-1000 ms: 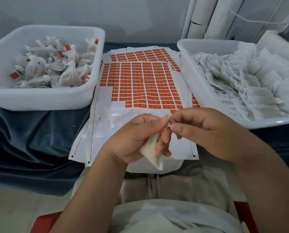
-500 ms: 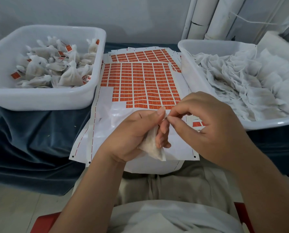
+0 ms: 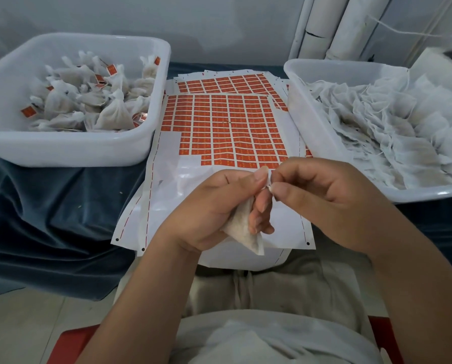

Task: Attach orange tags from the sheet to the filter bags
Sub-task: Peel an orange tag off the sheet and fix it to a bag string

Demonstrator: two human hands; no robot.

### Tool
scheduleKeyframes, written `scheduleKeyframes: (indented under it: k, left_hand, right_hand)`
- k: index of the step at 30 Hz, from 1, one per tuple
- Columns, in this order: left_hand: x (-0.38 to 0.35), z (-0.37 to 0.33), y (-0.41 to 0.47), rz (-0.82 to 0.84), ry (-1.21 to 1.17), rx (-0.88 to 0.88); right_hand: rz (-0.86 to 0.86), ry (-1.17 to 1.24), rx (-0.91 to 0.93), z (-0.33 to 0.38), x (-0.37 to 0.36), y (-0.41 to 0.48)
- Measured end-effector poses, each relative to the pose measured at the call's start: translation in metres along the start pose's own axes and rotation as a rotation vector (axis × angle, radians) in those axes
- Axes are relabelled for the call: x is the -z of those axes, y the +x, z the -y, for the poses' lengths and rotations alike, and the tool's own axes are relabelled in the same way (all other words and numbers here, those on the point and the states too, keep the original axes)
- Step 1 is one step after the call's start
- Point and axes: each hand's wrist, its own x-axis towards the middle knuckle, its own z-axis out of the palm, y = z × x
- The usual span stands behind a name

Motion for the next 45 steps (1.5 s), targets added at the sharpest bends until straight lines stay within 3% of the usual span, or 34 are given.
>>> scheduleKeyframes:
  k: [2, 5, 7, 12, 16, 21, 26, 32, 38, 42, 45]
  left_hand:
    - [-0.002, -0.001, 0.000, 0.008, 0.011, 0.002]
    - [-0.008, -0.002, -0.001, 0.087, -0.022, -0.013]
    - [-0.010, -0.002, -0.001, 0.086, -0.030, -0.004]
    - [-0.009, -0.004, -0.001, 0.036, -0.012, 0.003]
    - [-0.006, -0.005, -0.002, 0.009, 0.020, -0.015]
    - [-0.005, -0.006, -0.001, -0.044, 0.123, -0.005]
    - [-0.006, -0.007, 0.000, -0.221, 0.249, 0.008]
    - [-0.005, -0.011, -0.001, -0.266, 0.569, -0.029]
    - [-0.006, -0.011, 0.000, -0.286, 0.622, -0.043]
    - [-0.009, -0.007, 0.004, -0.401, 0.616, -0.048]
    - [-0.009, -0.005, 0.004, -0.377, 0.577, -0.010]
  right_hand:
    - [0.029, -0.036, 0.004, -0.003, 0.001, -0.001]
    - [0.141, 0.275, -0.019, 0.001, 0.000, -0.003]
    - [0.152, 0.324, -0.032, 0.002, 0.002, -0.002]
    - [0.064, 0.010, -0.051, -0.001, 0.009, -0.005]
    - [-0.064, -0.345, 0.087, 0.014, 0.002, -0.004]
    - [-0.159, -0.516, 0.124, 0.014, 0.002, -0.005]
    - [-0.287, -0.785, 0.289, 0.009, 0.001, -0.005]
    - [-0.263, -0.893, 0.325, 0.000, 0.003, 0.000]
    - [-0.324, -0.971, 0.339, -0.005, -0.001, 0.004]
    - [-0.383, -0.933, 0.214, -0.003, -0.006, 0.004]
    - [-0.345, -0.861, 0.063, -0.001, -0.006, 0.004]
